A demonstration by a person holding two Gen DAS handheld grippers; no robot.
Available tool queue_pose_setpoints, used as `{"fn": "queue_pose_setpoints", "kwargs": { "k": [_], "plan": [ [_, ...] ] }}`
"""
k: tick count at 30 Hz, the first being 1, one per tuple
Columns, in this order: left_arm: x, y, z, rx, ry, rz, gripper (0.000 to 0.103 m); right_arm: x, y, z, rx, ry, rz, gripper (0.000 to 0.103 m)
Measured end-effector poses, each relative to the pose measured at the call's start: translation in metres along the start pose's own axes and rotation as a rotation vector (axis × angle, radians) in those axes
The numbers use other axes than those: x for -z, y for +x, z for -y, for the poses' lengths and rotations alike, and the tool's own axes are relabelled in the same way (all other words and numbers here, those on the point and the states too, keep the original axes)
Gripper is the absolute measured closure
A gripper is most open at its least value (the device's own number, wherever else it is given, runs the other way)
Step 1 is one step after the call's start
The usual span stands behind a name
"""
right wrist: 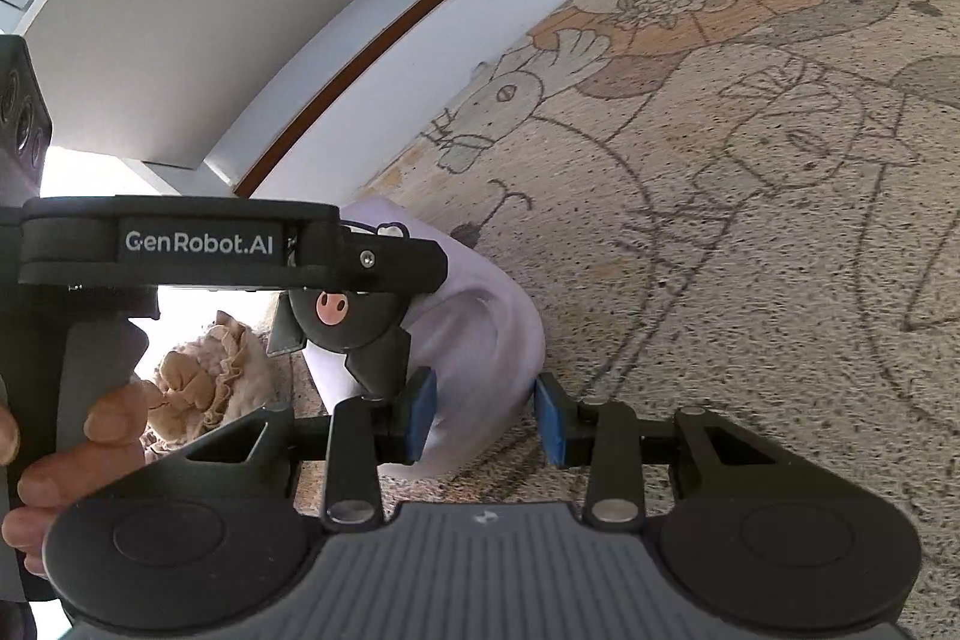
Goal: Organize scattered shoes
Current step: 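Carry the lilac slide with the left tool toward the white shelf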
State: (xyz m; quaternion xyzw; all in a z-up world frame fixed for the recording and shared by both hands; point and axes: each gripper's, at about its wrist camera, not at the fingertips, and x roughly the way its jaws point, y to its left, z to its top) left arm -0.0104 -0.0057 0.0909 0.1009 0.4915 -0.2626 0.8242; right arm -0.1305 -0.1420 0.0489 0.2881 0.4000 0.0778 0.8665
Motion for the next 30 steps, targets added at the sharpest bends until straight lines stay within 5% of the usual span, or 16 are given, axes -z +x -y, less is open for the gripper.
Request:
{"fn": "queue_pose_setpoints", "kwargs": {
  "k": [17, 30],
  "plan": [
    [0.003, -0.001, -0.080, -0.095, -0.140, -0.009, 0.032, -0.001, 0.052, -0.056, -0.049, -0.053, -0.064, 0.063],
    [0.004, 0.002, -0.095, -0.099, -0.109, 0.004, 0.031, -0.002, 0.069, -0.076, -0.037, -0.106, -0.089, 0.061]
  ]
}}
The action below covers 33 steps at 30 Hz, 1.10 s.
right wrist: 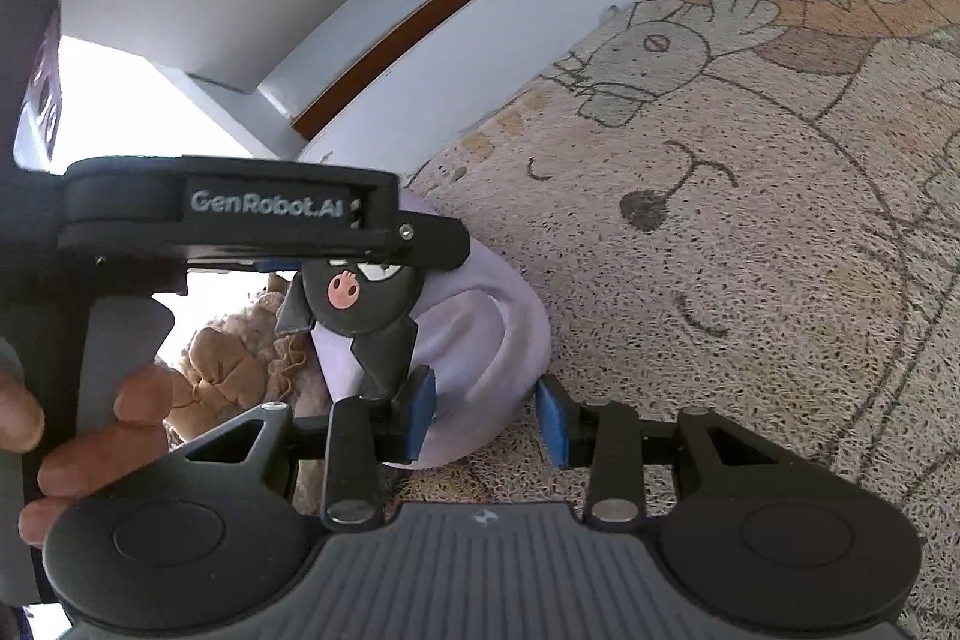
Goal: Organize scattered shoes
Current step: 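Carry the lilac slide with the left tool toward the white shelf, then lower the lilac slide onto the mat and open the left tool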
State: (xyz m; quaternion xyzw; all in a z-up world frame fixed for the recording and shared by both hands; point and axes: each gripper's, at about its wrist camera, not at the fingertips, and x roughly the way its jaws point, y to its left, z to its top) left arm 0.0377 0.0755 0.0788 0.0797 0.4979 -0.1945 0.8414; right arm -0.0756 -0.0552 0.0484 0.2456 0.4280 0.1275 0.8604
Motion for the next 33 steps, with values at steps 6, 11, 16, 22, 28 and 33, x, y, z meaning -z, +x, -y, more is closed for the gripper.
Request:
{"fn": "queue_pose_setpoints", "kwargs": {
  "k": [6, 11, 16, 22, 28, 33],
  "plan": [
    [0.008, -0.004, -0.001, 0.008, 0.043, 0.014, 0.030, 0.004, 0.002, -0.004, -0.003, -0.010, -0.019, 0.060],
    [0.010, -0.004, -0.004, 0.000, 0.041, 0.013, 0.028, 0.008, 0.004, -0.011, -0.001, -0.022, -0.026, 0.060],
    [0.009, 0.001, -0.002, 0.006, 0.039, -0.002, 0.028, 0.010, 0.004, -0.011, 0.002, -0.002, -0.038, 0.059],
    [0.010, 0.002, 0.002, -0.007, 0.063, -0.003, 0.025, 0.010, 0.004, -0.008, -0.013, 0.013, -0.056, 0.058],
    [0.004, 0.006, -0.009, 0.017, 0.010, -0.024, 0.022, 0.007, -0.003, -0.006, -0.028, -0.004, -0.049, 0.050],
    [0.003, 0.001, -0.004, -0.051, 0.035, -0.007, 0.010, 0.008, -0.011, -0.006, -0.043, -0.037, -0.045, 0.039]
  ]
}}
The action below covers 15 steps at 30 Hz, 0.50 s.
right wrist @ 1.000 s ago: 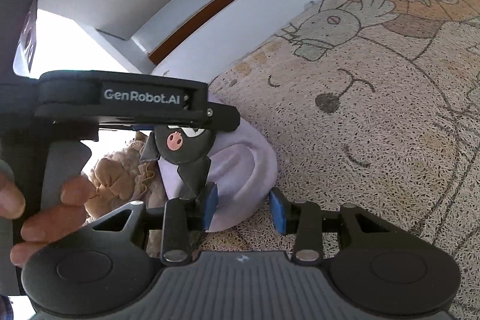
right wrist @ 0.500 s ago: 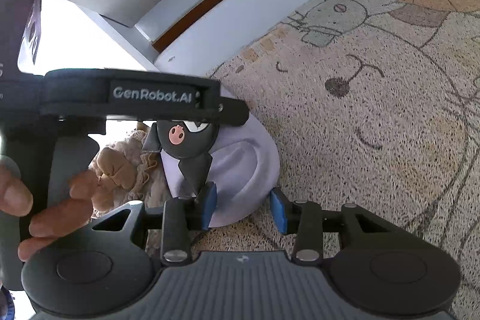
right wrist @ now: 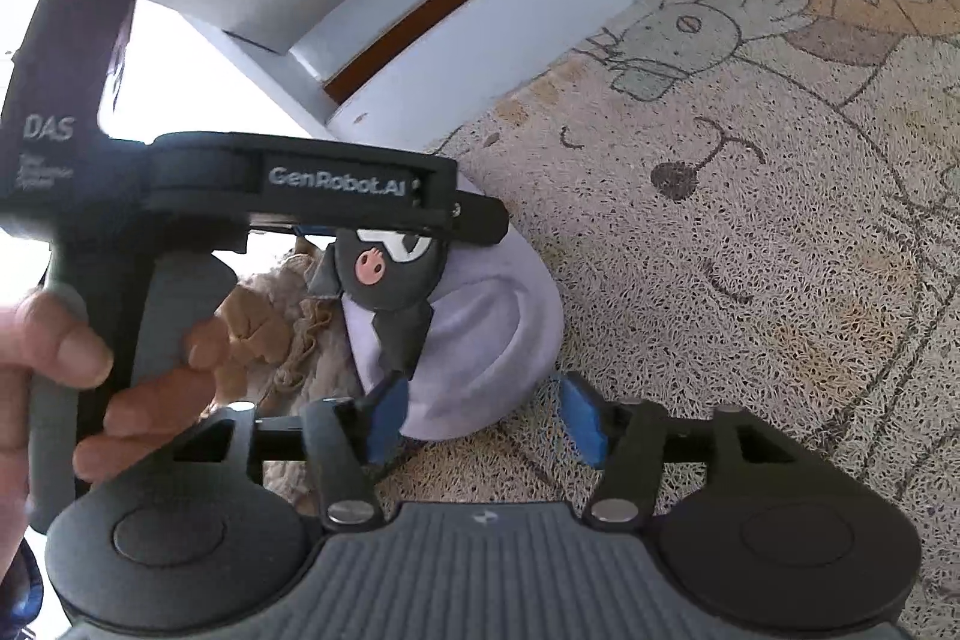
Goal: Organize scattered shoes
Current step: 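Lower the lilac slide onto the mat and open the left tool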
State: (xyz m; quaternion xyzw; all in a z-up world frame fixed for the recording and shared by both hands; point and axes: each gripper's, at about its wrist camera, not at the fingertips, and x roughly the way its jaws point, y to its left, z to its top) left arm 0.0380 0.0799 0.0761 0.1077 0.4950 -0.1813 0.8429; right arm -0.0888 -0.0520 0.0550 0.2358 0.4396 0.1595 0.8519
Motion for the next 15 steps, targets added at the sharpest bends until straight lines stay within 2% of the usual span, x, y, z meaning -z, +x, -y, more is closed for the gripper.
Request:
{"fn": "queue_pose_setpoints", "kwargs": {
  "k": [5, 8, 15],
  "plan": [
    [-0.002, -0.007, 0.001, -0.028, 0.000, 0.011, 0.009, -0.001, -0.010, 0.004, 0.002, -0.017, 0.014, 0.038],
    [-0.004, -0.010, 0.004, -0.046, -0.011, 0.024, 0.004, -0.001, -0.017, 0.008, 0.010, -0.014, 0.024, 0.035],
    [-0.012, -0.015, 0.020, -0.058, 0.002, 0.047, 0.003, 0.001, -0.028, 0.018, 0.037, 0.000, 0.039, 0.027]
  ]
}}
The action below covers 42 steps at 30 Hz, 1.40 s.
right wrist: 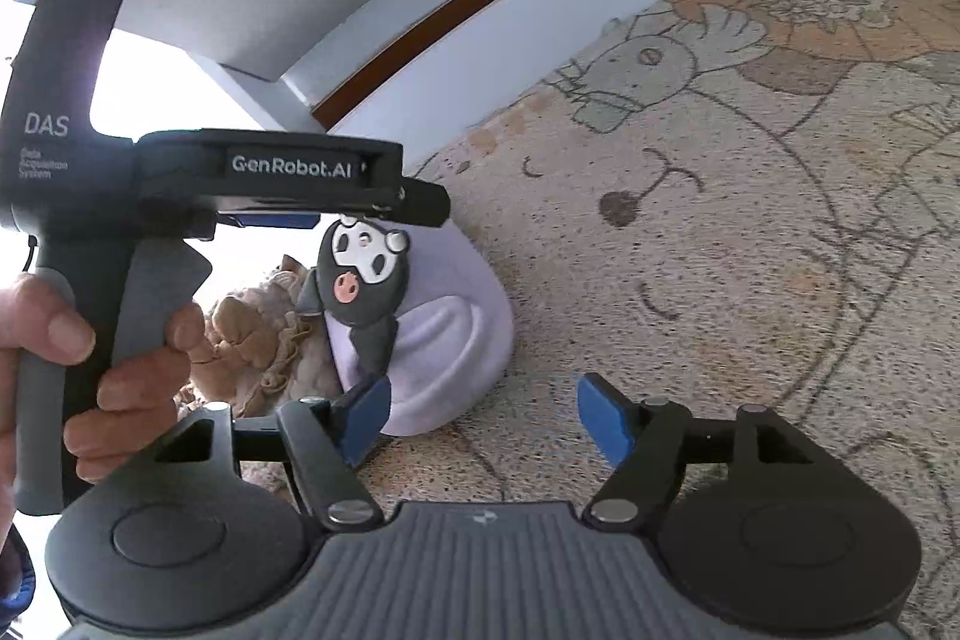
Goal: Organize scattered shoes
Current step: 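Lower the lilac slide onto the mat and open the left tool, then move both tools to the second lilac Kuromi slide beside the striped slipper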
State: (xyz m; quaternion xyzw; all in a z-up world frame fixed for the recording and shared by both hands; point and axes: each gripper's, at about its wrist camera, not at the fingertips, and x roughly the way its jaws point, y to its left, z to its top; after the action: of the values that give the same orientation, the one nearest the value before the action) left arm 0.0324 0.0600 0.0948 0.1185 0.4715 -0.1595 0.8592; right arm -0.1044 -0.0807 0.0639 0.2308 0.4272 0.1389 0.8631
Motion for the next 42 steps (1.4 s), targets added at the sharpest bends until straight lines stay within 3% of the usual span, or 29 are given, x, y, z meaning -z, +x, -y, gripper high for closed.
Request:
{"fn": "queue_pose_setpoints", "kwargs": {
  "k": [8, 15, 32, 42],
  "plan": [
    [-0.006, 0.000, 0.014, -0.006, 0.002, -0.005, 0.001, 0.001, -0.010, 0.004, 0.013, -0.007, 0.017, 0.018],
    [-0.011, -0.001, 0.029, 0.007, 0.013, -0.006, 0.000, 0.002, -0.020, 0.009, 0.043, -0.017, 0.037, 0.003],
    [-0.013, -0.009, 0.090, 0.079, 0.067, -0.003, 0.000, 0.007, -0.061, 0.051, 0.199, 0.074, 0.115, 0.001],
    [-0.013, -0.010, 0.118, 0.090, 0.097, -0.015, 0.000, 0.012, -0.092, 0.076, 0.246, 0.134, 0.169, 0.001]
  ]
}}
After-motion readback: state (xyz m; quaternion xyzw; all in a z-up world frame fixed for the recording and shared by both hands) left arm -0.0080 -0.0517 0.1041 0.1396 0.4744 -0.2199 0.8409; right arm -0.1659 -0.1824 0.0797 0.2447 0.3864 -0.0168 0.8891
